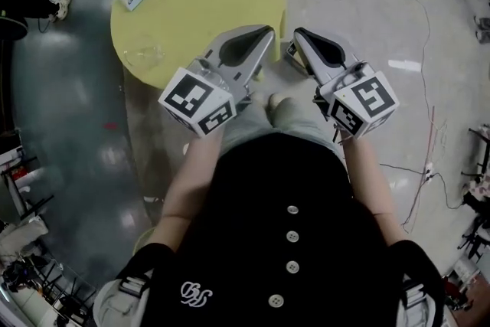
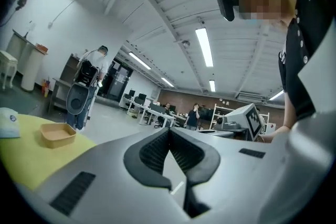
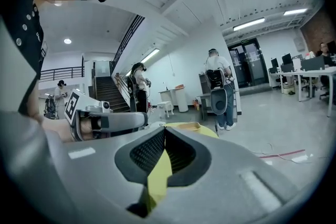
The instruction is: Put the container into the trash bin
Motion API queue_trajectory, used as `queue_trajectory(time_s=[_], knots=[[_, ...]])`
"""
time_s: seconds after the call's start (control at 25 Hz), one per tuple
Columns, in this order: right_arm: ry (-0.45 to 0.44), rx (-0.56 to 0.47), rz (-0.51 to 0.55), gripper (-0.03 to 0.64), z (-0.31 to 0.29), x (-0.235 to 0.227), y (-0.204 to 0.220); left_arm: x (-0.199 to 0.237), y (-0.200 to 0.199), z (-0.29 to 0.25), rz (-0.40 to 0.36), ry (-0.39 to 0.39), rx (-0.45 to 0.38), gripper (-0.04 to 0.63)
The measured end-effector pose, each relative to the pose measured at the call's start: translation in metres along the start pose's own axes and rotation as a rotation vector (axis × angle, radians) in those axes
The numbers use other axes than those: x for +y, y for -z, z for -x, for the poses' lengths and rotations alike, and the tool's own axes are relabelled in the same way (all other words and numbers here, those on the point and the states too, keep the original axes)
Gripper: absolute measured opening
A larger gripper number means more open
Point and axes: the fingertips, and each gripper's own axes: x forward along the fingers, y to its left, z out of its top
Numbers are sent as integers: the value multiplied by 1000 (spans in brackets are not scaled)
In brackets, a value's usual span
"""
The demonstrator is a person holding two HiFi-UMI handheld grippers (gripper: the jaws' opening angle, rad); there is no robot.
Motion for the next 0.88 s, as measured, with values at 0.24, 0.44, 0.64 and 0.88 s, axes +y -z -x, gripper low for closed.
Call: queue_trajectory(time_s=[0.24,0.44,0.64,0.88], knots=[[-29,-5,4,5,1,5,0,0,5,1,2,-28,22,14],[-50,15,12,5,1,6,3,-6,10,-2,5,-15,41,14],[-67,41,21,5,2,8,6,-11,15,-6,4,4,59,14],[-105,91,60,5,0,6,10,-9,15,-9,12,19,68,14]])
